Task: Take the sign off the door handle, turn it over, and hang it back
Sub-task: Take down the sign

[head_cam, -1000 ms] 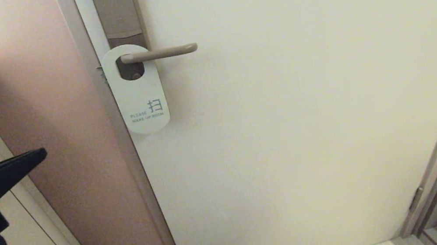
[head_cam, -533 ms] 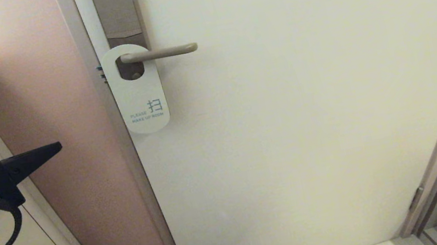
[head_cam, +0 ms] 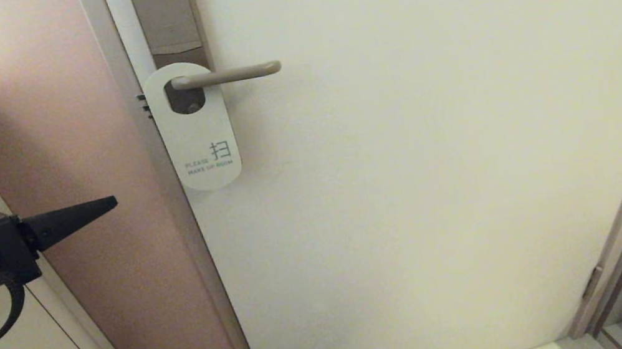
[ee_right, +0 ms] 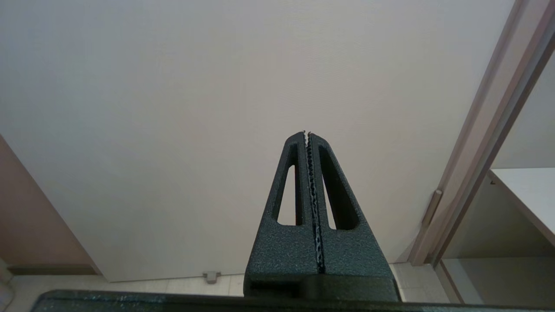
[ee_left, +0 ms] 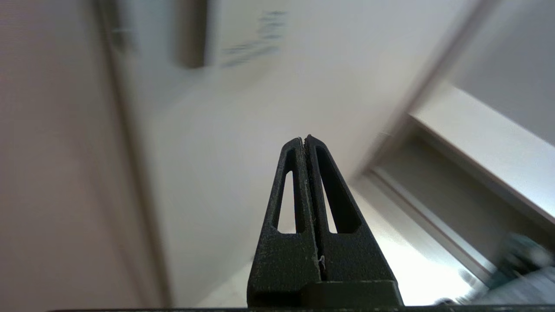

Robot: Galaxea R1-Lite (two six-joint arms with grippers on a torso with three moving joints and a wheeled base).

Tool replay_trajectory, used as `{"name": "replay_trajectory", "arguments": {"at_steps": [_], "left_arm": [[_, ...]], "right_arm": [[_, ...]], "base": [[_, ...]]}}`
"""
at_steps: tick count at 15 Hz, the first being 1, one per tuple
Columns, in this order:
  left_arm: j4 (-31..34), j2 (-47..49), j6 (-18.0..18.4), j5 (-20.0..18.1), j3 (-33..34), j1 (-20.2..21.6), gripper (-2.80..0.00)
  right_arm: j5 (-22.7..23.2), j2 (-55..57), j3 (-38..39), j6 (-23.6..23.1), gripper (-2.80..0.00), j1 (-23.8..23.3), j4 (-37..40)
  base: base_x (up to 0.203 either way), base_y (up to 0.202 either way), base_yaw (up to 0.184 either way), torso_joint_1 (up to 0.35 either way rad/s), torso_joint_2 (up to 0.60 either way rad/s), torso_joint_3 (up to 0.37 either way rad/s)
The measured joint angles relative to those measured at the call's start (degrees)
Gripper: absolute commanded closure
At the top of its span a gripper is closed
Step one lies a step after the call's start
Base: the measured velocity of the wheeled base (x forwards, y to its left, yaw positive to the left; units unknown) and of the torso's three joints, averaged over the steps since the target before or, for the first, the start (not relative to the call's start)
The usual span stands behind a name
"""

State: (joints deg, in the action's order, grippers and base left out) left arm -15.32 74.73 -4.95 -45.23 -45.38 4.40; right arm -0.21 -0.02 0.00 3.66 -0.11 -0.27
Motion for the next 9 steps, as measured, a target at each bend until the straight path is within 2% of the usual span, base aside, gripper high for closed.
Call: {"name": "replay_trajectory", "arguments": {"at_steps": [3,5,8,9], "left_arm": [[-0.07,2.25,0.05,-5.06,-2.28,-0.11,0.0],[-0.99,4.03,0.16,-6.87,-4.46,-0.02,0.0],[-7.39,7.73,0.1,-7.72,-5.66,0.13,0.0],[-9.47,9.1,0.03,-9.14,-5.92,0.15,0.0]], "right_arm": [[0.02,0.0,0.0,0.0,0.0,0.0,0.02],[0.01,0.0,0.0,0.02,0.0,0.0,0.05],[0.02,0.0,0.0,0.0,0.0,0.01,0.02],[0.02,0.0,0.0,0.0,0.0,0.0,0.03]], "base": [[0.0,0.0,0.0,0.0,0.0,0.0],[0.0,0.0,0.0,0.0,0.0,0.0],[0.0,0.0,0.0,0.0,0.0,0.0],[0.0,0.0,0.0,0.0,0.0,0.0]]}}
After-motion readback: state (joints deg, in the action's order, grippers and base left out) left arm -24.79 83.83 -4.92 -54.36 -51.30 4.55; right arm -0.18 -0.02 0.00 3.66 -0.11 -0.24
